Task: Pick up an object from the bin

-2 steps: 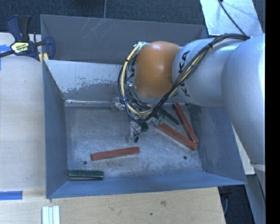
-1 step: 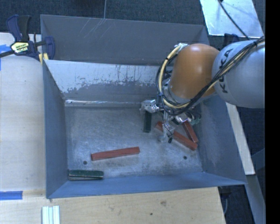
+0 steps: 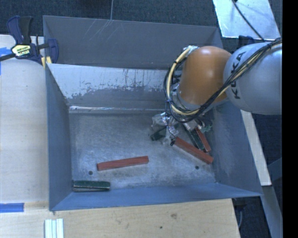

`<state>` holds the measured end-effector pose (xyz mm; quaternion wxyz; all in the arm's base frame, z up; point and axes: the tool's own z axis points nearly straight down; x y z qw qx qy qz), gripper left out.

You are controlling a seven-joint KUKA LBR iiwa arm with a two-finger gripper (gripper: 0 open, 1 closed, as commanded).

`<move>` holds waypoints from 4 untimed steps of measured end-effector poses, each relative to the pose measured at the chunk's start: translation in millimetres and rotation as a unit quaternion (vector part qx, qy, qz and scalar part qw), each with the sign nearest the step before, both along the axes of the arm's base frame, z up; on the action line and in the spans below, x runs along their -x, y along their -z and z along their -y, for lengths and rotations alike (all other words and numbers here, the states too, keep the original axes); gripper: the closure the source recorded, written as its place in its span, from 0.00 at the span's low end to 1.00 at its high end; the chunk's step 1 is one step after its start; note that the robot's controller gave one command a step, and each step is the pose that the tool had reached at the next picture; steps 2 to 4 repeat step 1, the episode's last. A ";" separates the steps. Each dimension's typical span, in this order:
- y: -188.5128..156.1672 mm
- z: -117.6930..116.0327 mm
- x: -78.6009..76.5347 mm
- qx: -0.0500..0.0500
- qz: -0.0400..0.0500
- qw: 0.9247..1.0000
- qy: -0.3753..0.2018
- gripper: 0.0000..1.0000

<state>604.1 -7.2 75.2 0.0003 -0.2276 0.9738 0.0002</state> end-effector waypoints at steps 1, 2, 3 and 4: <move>-127.3 9.7 17.7 0.001 0.005 1.000 -0.006 1.00; -127.3 9.7 17.7 0.001 0.005 1.000 -0.006 1.00; -127.3 9.7 17.7 0.001 0.005 1.000 -0.006 1.00; -127.3 9.7 17.7 0.001 0.005 1.000 -0.006 1.00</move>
Offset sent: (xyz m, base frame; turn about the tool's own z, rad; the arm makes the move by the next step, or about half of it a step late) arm -0.0196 -0.0090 0.1217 -0.0155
